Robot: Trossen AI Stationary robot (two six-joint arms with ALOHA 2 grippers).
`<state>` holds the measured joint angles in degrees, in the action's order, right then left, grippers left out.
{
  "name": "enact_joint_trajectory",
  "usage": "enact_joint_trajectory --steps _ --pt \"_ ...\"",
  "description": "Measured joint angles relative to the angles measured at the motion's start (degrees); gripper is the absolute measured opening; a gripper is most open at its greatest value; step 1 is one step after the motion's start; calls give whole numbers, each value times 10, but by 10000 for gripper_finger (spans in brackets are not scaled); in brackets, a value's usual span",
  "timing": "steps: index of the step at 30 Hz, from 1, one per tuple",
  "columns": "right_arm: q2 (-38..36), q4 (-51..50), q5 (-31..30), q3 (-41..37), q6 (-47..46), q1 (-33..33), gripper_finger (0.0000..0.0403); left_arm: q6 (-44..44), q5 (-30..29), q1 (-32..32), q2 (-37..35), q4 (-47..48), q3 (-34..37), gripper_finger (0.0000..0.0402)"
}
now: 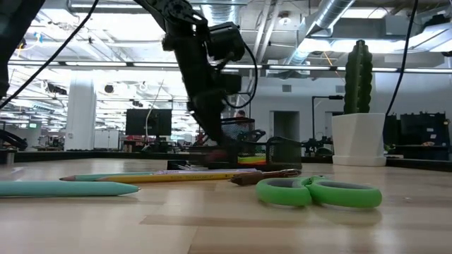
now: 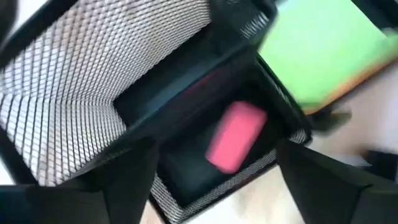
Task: Pick and place office supplies into organizer
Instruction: Put the left black binder clip into the black desk organizer
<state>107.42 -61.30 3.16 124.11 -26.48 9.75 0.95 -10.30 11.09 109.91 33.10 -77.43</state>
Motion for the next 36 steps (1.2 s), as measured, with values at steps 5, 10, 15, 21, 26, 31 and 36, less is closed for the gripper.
enact_joint_trajectory --steps 5,10,15,21,26,31,36 --pt "0 -7 0 0 0 9 219 46 -1 -1 0 0 0 346" --pt "0 -20 0 0 2 11 219 58 74 -9 -1 68 -37 347" --pt "0 -20 0 0 15 11 219 23 109 -24 -2 162 -68 347" --pt "0 -19 0 0 16 11 219 -86 154 -60 -2 256 -66 347" --pt "0 -19 0 0 17 11 219 -276 122 -99 -2 259 -32 347" --pt "0 -21 0 0 17 11 219 -383 66 -124 -2 168 -3 347" --pt "0 -22 0 0 16 11 219 -397 64 -128 -2 148 -2 347"
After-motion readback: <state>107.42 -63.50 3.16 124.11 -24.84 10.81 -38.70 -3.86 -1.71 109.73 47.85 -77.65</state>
